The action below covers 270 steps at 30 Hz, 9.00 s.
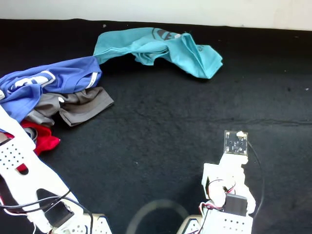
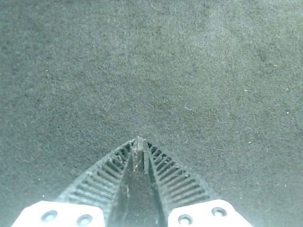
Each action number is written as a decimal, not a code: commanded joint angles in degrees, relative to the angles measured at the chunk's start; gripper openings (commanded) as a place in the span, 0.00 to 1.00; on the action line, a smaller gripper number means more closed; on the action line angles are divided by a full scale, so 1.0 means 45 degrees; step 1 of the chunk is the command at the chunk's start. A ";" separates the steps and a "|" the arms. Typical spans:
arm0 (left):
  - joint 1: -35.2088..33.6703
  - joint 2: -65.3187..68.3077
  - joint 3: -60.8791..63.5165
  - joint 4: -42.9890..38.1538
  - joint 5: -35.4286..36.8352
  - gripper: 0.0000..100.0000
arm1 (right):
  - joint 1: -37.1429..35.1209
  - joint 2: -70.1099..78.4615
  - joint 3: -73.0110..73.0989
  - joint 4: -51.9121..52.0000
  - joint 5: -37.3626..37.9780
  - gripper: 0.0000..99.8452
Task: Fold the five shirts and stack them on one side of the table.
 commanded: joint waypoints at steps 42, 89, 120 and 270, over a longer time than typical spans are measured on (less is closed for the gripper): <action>0.1280 -0.9387 0.3956 0.0117 -0.0078 0.24 | -0.0049 -0.0029 0.1748 0.0049 -0.0078 0.01; 0.9817 0.0713 0.5460 -0.9065 -0.0156 0.25 | -0.0049 -0.0029 0.1748 0.0049 -0.0078 0.01; 1.0579 -0.6906 -0.0889 0.0274 -0.2637 0.01 | -0.0049 -0.0029 0.1748 0.0049 -0.0117 0.01; 1.5092 -0.7394 1.6654 -1.0100 -0.3712 0.19 | 0.3429 2.1890 -2.7360 0.2608 0.0781 0.01</action>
